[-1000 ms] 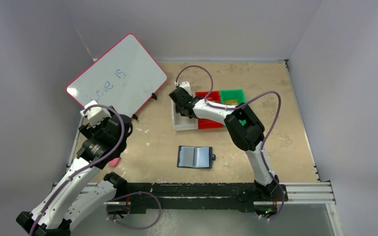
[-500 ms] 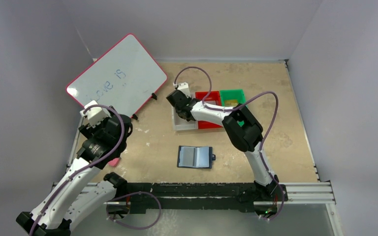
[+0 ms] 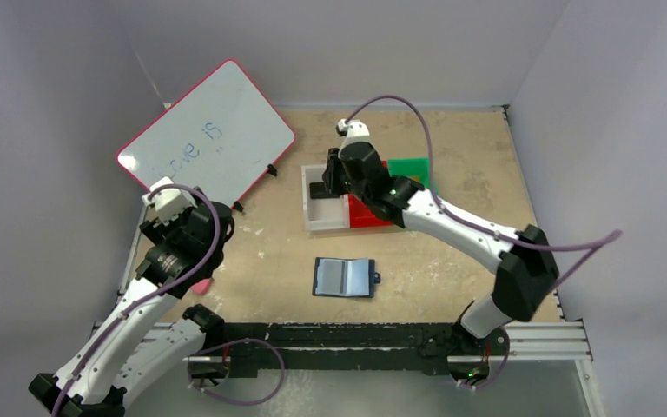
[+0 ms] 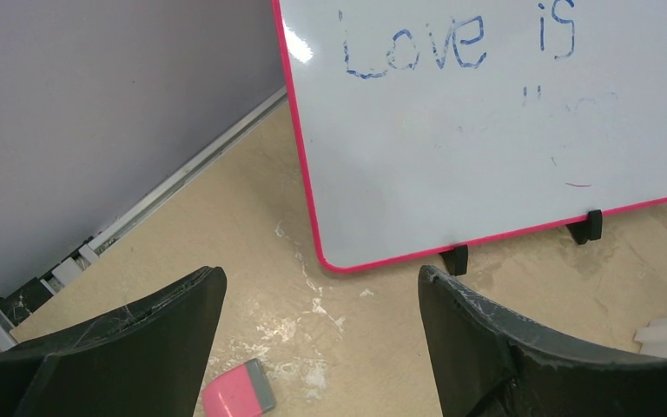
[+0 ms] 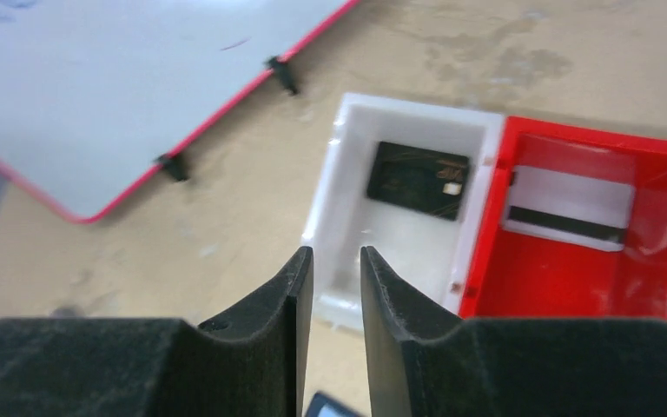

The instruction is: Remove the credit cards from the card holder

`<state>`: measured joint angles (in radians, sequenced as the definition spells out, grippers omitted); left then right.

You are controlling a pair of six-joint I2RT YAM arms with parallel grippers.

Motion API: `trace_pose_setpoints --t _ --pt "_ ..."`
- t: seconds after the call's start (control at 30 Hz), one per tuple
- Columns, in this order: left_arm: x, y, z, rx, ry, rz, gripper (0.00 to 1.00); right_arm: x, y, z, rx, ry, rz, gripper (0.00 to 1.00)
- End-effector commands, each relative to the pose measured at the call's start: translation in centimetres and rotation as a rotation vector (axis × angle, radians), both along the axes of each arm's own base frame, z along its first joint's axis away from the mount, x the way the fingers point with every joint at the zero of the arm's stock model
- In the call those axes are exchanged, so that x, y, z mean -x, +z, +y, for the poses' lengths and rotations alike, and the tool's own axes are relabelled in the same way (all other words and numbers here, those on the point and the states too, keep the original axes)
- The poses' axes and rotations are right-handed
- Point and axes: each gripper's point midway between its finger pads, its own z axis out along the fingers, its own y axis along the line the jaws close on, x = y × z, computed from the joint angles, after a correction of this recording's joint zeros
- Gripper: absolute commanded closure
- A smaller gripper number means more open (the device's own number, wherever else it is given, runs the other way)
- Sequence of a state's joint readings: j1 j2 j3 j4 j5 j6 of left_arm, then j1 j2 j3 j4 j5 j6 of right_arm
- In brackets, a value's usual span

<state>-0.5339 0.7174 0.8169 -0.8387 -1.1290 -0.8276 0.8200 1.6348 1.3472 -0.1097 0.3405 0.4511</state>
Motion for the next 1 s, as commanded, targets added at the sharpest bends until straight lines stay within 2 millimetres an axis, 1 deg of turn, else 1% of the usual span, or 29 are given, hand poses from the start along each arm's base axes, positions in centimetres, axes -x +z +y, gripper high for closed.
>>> trace_pose_setpoints --t 0.0,0.1,0.13,0.2,0.23,0.33,0.37,0.43,0.53,0.6,0.67,0.73,0.83,0.97 --pt "-0.5 1.0 -0.3 0.017 -0.007 -0.023 0.18 5.0 -0.2 1.3 -0.197 0.170 0.072 0.71" --pt "-0.8 0.7 -0.6 0.015 -0.019 -0.006 0.18 8.4 0.1 1.3 -0.315 0.267 0.104 0.70" --pt "-0.9 0.6 -0.8 0.014 -0.027 0.002 0.18 9.4 -0.5 0.9 -0.329 0.281 0.119 0.69" --pt "-1.1 0.3 -1.1 0.013 -0.040 0.018 0.18 10.5 -1.1 -0.2 -0.352 0.268 0.128 0.65" --pt "-1.1 0.2 -1.1 0.010 -0.043 0.026 0.19 11.1 -1.7 -0.6 -0.355 0.271 0.147 0.63" --pt "-1.3 0.0 -1.2 0.001 -0.045 0.045 0.19 12.9 -4.3 -1.9 -0.312 0.237 0.232 0.63" --pt "-1.3 -0.1 -1.2 -0.002 -0.044 0.050 0.19 13.7 -4.9 -2.0 -0.297 0.239 0.243 0.63" --pt "-1.3 -0.2 -1.3 -0.001 -0.049 0.056 0.19 15.4 -6.0 -2.0 -0.268 0.214 0.263 0.58" --pt "-1.3 -0.2 -1.5 0.007 -0.060 0.062 0.19 17.3 -8.0 -1.9 -0.201 0.167 0.288 0.57" --pt "-1.2 -0.1 -1.6 0.019 -0.068 0.057 0.19 18.1 -9.7 -2.1 -0.139 0.116 0.313 0.55" --pt "-1.1 -0.1 -1.7 0.036 -0.078 0.049 0.19 18.6 -10.8 -2.5 -0.075 0.039 0.313 0.53" --pt "-0.9 0.1 -1.8 0.051 -0.086 0.035 0.19 19.1 -11.3 -2.3 -0.036 -0.017 0.310 0.50" --pt "-0.5 0.4 -1.6 0.071 -0.090 0.011 0.19 19.5 -12.5 -2.6 0.034 -0.097 0.308 0.47" --pt "0.1 0.5 -1.4 0.104 -0.093 -0.028 0.19 19.4 -13.1 -0.8 0.075 -0.090 0.299 0.43"
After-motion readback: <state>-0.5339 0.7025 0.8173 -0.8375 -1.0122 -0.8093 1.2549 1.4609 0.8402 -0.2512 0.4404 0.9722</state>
